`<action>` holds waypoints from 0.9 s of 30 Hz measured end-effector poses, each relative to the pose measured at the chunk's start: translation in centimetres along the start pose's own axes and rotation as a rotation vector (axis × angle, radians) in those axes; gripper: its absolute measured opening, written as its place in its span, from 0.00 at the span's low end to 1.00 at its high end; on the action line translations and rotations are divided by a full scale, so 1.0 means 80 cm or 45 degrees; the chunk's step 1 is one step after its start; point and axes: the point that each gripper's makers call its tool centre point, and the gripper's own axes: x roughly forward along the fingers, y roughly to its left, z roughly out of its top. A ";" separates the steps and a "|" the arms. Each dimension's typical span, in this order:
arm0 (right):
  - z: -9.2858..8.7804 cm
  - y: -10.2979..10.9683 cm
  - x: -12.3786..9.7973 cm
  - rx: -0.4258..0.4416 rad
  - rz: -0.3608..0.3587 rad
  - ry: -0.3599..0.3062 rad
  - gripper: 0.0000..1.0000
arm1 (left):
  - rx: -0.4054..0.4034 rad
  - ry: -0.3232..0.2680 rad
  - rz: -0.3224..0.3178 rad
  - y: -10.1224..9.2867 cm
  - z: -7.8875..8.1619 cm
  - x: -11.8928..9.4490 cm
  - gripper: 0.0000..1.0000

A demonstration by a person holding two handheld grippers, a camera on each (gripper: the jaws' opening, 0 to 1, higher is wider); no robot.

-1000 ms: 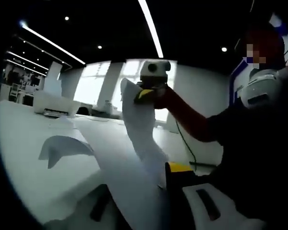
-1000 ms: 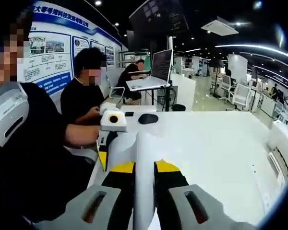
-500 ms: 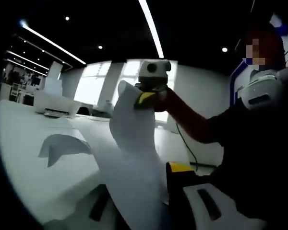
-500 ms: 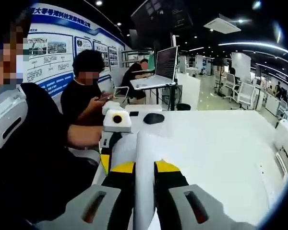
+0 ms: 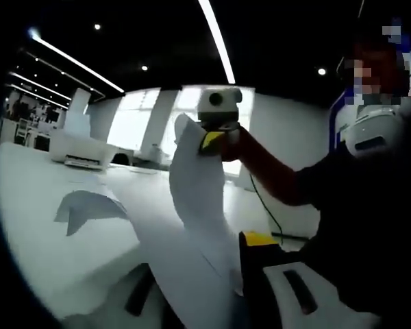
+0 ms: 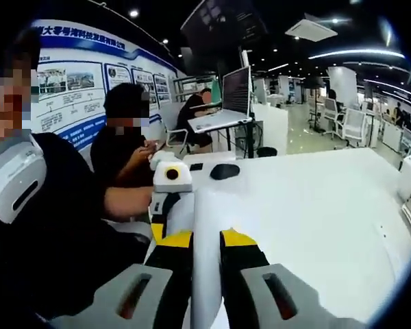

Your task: Organize the stack of printing papers by aligning and flattening the scattered papers on the table

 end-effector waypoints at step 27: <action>0.003 0.008 0.029 0.212 0.184 -0.089 0.08 | -0.056 0.039 -0.013 -0.005 -0.006 0.009 0.34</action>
